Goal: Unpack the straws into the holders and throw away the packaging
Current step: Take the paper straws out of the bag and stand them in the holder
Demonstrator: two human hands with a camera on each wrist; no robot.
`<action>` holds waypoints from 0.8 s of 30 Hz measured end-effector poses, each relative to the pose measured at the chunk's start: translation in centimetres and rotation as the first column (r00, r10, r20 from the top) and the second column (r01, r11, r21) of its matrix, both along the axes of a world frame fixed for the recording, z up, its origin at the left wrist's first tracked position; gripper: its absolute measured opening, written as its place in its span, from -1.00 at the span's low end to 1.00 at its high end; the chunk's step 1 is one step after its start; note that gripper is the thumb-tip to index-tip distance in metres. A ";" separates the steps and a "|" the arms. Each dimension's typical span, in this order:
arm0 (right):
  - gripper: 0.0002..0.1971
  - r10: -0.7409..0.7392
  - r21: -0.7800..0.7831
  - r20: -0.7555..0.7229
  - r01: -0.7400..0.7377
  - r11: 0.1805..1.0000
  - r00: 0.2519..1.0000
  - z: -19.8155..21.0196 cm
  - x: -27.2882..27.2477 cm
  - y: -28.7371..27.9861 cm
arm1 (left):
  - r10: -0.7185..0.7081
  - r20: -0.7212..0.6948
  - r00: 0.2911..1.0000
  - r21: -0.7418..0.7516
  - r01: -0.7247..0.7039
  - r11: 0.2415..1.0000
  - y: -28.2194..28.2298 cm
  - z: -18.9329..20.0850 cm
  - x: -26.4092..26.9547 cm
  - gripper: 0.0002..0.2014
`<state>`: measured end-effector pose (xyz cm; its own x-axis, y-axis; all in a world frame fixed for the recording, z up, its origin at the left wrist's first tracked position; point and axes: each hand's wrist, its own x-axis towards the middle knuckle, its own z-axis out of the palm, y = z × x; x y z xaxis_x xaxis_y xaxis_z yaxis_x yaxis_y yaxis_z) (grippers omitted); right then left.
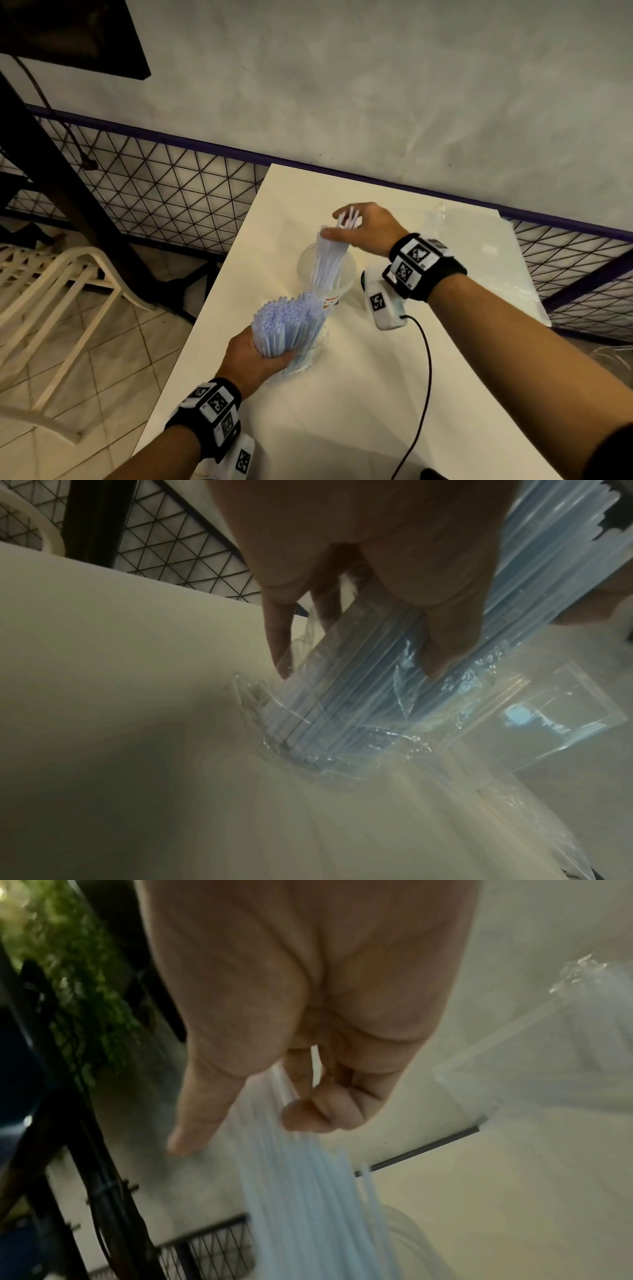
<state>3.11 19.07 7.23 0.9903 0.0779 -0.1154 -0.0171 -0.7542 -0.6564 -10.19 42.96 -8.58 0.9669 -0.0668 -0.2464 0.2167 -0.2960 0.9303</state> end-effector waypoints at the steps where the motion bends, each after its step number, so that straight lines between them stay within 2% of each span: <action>1: -0.36 0.013 -0.062 -0.027 -0.015 0.998 1.000 -0.5 0.0 0.0 | -0.001 0.000 1.000 -0.001 0.001 1.000 0.0 0.0 0.0 -0.47; 3: -0.15 0.009 -0.133 -0.009 -0.010 0.991 1.000 -0.9 0.2 -0.3 | -0.003 0.000 1.000 -0.002 0.003 1.000 0.0 0.0 0.0 -0.46; 5: -0.15 -0.022 -0.127 0.066 0.030 0.991 0.998 -0.8 0.4 -0.6 | -0.005 0.000 1.000 0.001 0.005 1.000 0.0 -0.1 0.0 -0.46; 7: -0.34 -0.047 -0.096 0.163 0.063 0.993 0.986 -0.2 0.2 -0.8 | -0.006 -0.004 1.000 0.007 0.006 1.000 0.0 0.0 0.1 -0.46; 9: -0.64 -0.027 -0.044 0.229 0.038 0.998 0.973 0.6 -0.6 -0.8 | -0.006 -0.008 1.000 0.011 0.006 1.000 0.1 -0.1 0.1 -0.47; 10: -0.75 0.014 -0.014 0.228 -0.011 1.000 0.974 1.0 -1.3 -0.7 | -0.010 -0.007 1.000 0.015 0.010 1.000 0.1 -0.1 0.1 -0.47; 11: -0.77 0.072 0.009 0.205 -0.076 0.997 0.976 1.2 -2.2 -0.6 | -0.017 -0.007 1.000 0.021 0.017 1.000 0.1 -0.1 0.1 -0.47; 15: -0.53 0.372 0.010 0.044 -0.373 0.928 0.927 0.0 -6.4 -0.5 | -0.026 0.001 1.000 0.032 0.026 0.999 0.0 0.0 0.1 -0.48; 17: -0.39 0.440 -0.003 -0.045 -0.440 0.898 0.897 -1.8 -8.0 -0.3 | -0.026 0.010 1.000 0.036 0.025 0.999 0.0 0.0 0.1 -0.47; 20: -0.38 0.411 -0.009 -0.091 -0.413 0.911 0.907 -4.3 -9.4 0.2 | -0.015 0.013 1.000 0.041 0.014 0.999 -0.1 0.0 0.1 -0.45; 24: -0.66 0.295 0.112 -0.039 -0.289 0.951 0.955 -6.3 -10.2 0.6 | -0.005 0.006 1.000 0.038 0.005 0.999 -0.1 0.0 -0.1 -0.45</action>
